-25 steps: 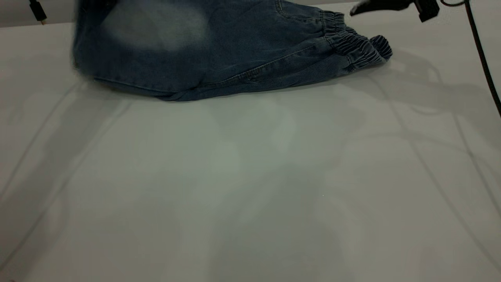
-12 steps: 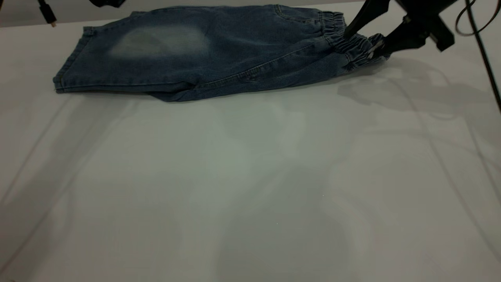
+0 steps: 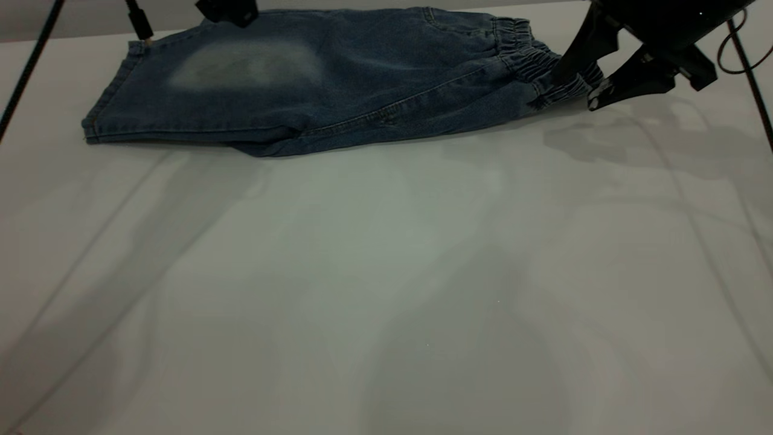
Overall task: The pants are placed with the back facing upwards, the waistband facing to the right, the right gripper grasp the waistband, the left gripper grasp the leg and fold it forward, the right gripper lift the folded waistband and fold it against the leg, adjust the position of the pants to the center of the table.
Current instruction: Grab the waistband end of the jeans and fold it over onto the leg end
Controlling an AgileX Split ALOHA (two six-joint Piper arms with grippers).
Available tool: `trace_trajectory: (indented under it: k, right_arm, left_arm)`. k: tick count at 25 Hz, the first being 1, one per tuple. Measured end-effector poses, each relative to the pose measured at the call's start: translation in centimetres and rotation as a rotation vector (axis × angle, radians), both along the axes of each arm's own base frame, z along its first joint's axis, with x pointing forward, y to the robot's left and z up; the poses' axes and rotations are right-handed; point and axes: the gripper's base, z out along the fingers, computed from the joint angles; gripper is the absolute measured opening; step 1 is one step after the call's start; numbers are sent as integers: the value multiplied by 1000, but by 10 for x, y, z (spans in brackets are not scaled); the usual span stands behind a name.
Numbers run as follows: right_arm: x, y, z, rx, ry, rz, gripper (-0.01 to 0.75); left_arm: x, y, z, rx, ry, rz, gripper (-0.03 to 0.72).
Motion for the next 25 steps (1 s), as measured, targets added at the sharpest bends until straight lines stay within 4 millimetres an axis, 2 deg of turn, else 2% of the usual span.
trace_trajectory:
  k: [3, 5, 10, 13, 21, 25]
  right_arm:
    - [-2, -6, 1, 22, 16, 4, 359]
    - [-2, -8, 1, 21, 4, 26, 396]
    - [-1, -9, 1, -6, -32, 51, 588]
    - [2, -9, 1, -6, -49, 57, 671]
    - [28, -7, -6, 120, -33, 91, 680]
    - [44, -8, -3, 156, -52, 63, 673]
  left_arm:
    - [-2, 1, 1, 8, 19, 12, 522]
    - [-2, 2, 6, 1, 11, 17, 522]
    - [-3, 1, 18, -12, -19, 15, 522]
    - [-4, 2, 25, -15, -30, 17, 522]
    - [-10, -6, 44, -27, -67, -2, 522]
    - [-13, -10, 46, -19, -62, -12, 522]
